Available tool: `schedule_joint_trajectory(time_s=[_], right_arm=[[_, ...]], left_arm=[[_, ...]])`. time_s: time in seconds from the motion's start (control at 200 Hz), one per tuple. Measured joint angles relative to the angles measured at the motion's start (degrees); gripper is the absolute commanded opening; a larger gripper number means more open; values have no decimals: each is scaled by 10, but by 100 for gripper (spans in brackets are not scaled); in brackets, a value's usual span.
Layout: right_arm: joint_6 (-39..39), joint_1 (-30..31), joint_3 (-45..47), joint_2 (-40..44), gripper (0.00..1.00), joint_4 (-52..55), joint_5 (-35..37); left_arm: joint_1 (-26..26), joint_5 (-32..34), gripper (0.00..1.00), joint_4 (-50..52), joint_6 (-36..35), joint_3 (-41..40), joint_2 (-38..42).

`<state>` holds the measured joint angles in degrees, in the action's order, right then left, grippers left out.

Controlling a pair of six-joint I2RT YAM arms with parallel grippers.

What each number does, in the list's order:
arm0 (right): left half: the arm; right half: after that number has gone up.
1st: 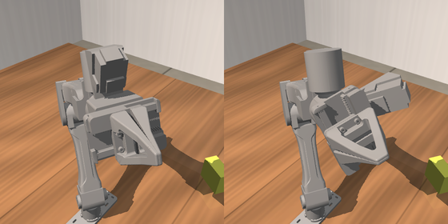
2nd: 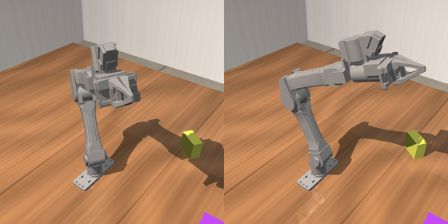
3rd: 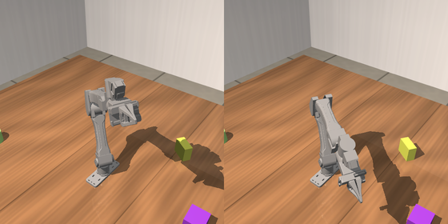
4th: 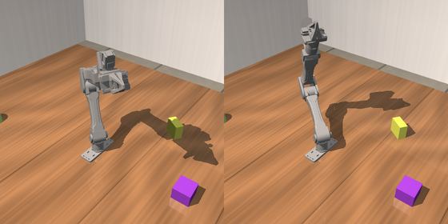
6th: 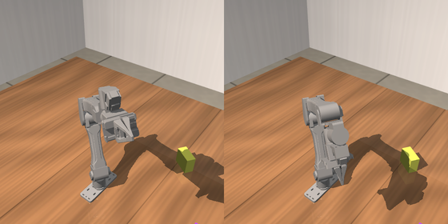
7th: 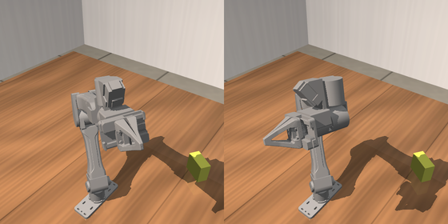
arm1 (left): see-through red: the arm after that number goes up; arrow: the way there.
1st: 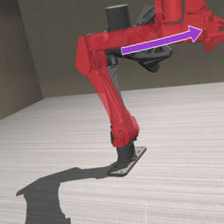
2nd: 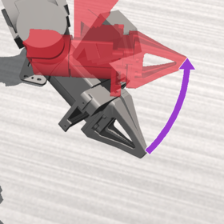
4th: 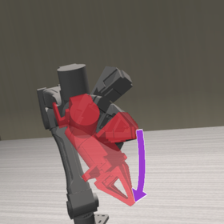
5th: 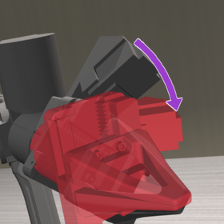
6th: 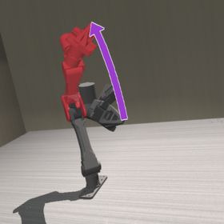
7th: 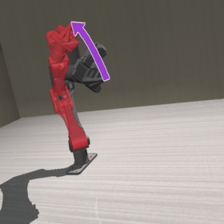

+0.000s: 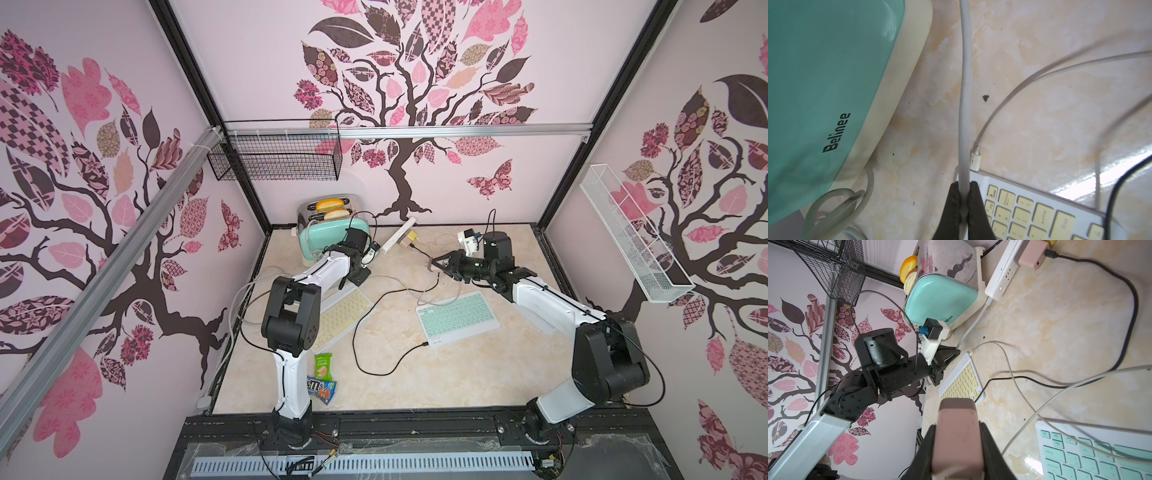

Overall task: Unplug the wireless keyboard
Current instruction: Adjust the power cord at the center of the board, then place the plug at the center of the board.

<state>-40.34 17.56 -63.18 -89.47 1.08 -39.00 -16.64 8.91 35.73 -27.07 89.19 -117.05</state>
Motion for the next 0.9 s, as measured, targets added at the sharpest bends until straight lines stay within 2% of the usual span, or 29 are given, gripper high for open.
schedule_joint_trajectory(time_s=[0.15, 0.275, 0.315, 0.4, 0.495, 0.705, 0.9], right_arm=[[-9, 9, -22, 9, 0, 10, -6], [-11, 11, -32, 35, 0, 14, -9], [-12, 14, -32, 44, 0, 14, -10], [-13, 19, -32, 57, 0, 15, -10], [-12, 30, -32, 60, 0, 19, -10], [-3, 54, -12, 66, 0, 41, -10], [14, 72, 36, 72, 0, 58, -10]], left_arm=[[8, 12, 0, -3, 0, 23, -40], [11, 20, 6, -6, 1, 36, -60], [12, 22, 13, -5, 1, 39, -63], [13, 25, 38, -5, 7, 43, -65], [13, 23, 48, -7, 15, 46, -65], [14, -1, 56, 4, 37, 45, -54], [14, -37, 60, 14, 83, 22, 25]])
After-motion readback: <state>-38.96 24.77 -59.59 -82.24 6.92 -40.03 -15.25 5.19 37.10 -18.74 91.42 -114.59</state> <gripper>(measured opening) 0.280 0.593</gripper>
